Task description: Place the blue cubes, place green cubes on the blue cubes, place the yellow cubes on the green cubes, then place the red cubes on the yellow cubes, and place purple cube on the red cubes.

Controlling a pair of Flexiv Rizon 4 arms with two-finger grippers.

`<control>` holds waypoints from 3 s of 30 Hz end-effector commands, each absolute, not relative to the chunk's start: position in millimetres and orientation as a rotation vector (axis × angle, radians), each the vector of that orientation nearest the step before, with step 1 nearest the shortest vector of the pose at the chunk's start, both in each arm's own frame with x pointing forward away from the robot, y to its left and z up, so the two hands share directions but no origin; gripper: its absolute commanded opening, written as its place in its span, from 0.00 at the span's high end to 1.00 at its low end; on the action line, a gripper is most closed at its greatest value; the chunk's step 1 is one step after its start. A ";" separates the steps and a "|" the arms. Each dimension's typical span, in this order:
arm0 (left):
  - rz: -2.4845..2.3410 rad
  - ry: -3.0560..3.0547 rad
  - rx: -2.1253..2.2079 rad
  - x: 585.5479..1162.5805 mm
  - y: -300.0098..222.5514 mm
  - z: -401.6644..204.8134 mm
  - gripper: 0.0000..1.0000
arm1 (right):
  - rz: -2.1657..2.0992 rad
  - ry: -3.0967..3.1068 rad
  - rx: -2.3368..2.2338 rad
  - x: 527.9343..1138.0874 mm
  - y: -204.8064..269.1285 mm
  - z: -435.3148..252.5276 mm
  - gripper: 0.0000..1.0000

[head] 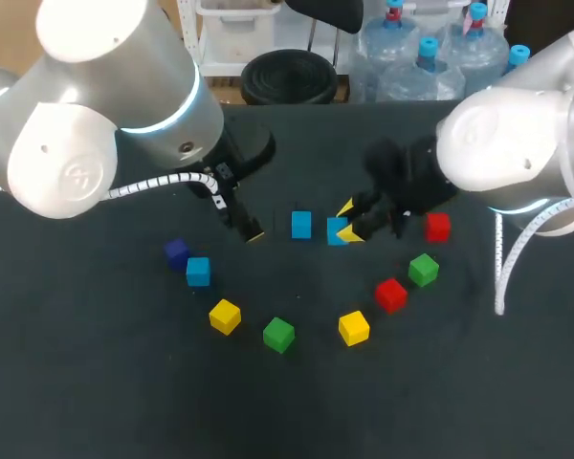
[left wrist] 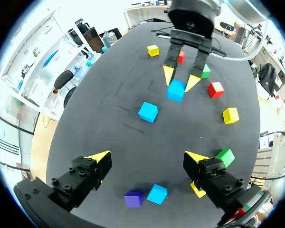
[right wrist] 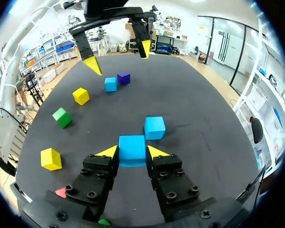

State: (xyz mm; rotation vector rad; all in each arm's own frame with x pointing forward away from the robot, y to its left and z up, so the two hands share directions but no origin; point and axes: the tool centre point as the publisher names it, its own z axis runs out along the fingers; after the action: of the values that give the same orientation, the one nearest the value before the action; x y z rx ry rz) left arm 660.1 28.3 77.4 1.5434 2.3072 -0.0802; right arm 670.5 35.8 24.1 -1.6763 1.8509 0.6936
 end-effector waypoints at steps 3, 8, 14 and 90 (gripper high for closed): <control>-0.078 2.309 1.543 660.3 28.1 77.6 0.00 | 0.723 1.846 -1.685 687.2 42.9 10.7 1.00; -0.078 2.309 1.543 660.3 28.1 77.6 0.00 | 0.727 1.846 -1.692 695.1 44.5 5.1 1.00; -0.078 2.309 1.543 660.3 28.1 77.6 0.00 | 0.732 1.851 -1.694 701.6 45.6 1.3 1.00; -0.078 2.309 1.543 660.3 28.1 77.6 0.00 | 0.746 1.863 -1.714 714.1 42.5 -10.6 0.73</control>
State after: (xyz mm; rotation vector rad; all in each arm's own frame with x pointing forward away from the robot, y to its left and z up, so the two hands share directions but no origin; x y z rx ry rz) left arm 660.2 28.4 77.4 1.5434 2.3071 -0.0803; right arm 714.2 43.7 -9.2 -1.7136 1.8647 0.7439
